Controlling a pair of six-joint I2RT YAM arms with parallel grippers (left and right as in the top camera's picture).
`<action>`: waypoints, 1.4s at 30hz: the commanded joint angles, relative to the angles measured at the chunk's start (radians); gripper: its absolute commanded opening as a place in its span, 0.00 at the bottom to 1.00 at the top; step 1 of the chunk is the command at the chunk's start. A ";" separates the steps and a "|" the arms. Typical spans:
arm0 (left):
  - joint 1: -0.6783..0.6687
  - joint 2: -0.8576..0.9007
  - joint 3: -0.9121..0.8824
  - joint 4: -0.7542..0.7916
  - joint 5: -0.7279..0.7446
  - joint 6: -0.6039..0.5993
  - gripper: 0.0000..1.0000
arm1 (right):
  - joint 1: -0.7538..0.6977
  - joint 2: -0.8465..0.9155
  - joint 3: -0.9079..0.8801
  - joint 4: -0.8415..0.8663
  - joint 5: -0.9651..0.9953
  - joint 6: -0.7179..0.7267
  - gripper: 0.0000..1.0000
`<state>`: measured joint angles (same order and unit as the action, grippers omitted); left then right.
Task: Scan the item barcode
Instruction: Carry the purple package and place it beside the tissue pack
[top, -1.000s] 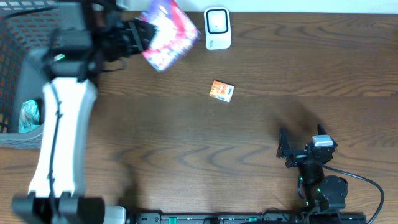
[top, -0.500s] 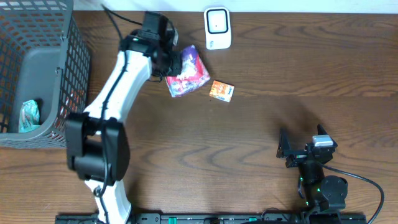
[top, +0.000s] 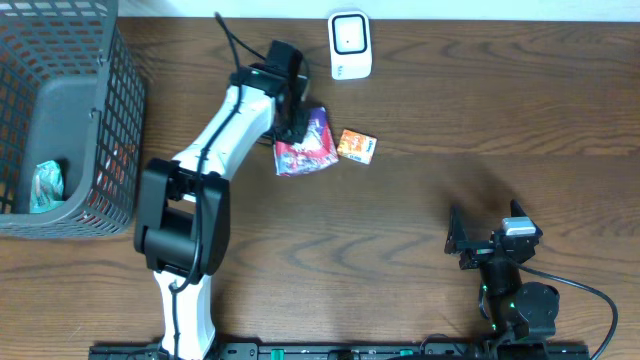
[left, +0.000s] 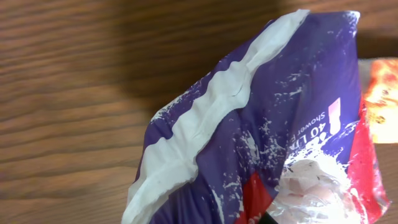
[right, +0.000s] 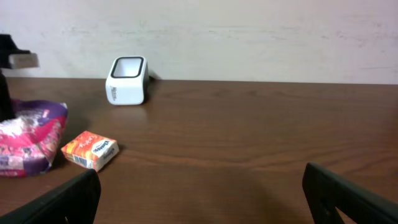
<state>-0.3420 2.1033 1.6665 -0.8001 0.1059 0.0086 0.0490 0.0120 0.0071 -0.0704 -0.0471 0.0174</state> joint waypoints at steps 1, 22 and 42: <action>-0.030 0.022 0.000 0.002 0.035 0.022 0.08 | -0.008 -0.004 -0.001 -0.004 0.008 0.004 0.99; -0.050 0.017 0.002 0.146 0.077 0.085 0.15 | -0.008 -0.004 -0.001 -0.004 0.008 0.004 0.99; 0.016 -0.378 0.027 0.121 0.077 0.023 0.90 | -0.008 -0.004 -0.001 -0.005 0.008 0.004 0.99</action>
<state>-0.3344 1.8538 1.6669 -0.6739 0.1814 0.0483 0.0490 0.0120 0.0071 -0.0704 -0.0471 0.0177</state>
